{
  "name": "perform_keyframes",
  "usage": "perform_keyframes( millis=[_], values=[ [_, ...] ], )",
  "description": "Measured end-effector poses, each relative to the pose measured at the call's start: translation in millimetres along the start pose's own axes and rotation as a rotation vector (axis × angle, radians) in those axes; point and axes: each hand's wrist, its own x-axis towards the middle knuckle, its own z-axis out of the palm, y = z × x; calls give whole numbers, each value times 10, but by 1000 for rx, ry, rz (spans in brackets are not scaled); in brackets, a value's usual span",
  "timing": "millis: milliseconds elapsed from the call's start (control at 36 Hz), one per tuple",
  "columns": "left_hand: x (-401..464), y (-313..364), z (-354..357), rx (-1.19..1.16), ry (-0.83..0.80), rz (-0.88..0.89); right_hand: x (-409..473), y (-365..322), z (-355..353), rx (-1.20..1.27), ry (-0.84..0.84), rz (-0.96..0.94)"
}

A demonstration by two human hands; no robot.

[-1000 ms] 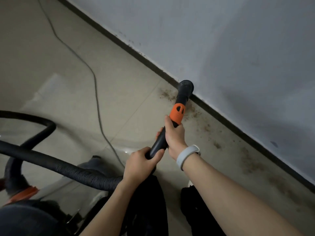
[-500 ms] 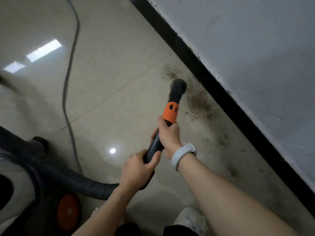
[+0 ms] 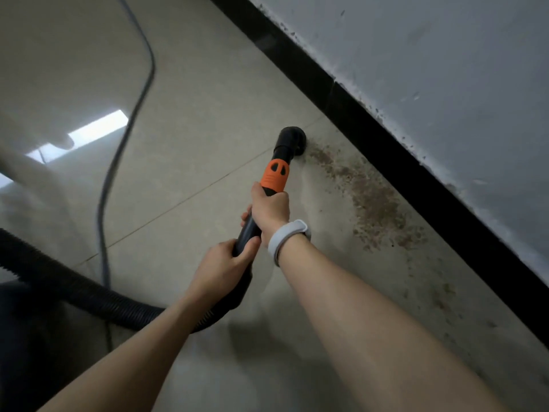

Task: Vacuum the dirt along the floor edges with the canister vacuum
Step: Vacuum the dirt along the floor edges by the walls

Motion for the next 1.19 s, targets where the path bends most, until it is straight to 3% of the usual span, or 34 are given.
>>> perform_keyframes(
  millis=[250,444,889,1194],
  values=[
    [181,236,21,38,-13,51,152,-220,-129,29,-20,-8],
    [-177,-83,153,65,24,28,-155,154,-197,98,-32,13],
    [-713,-408,255,-96,-133,-28,-760,738,-337,62,-24,31],
    [-539,-129,327,-115,-78,-8,-509,454,-403,72,-15,-8]
  ],
)
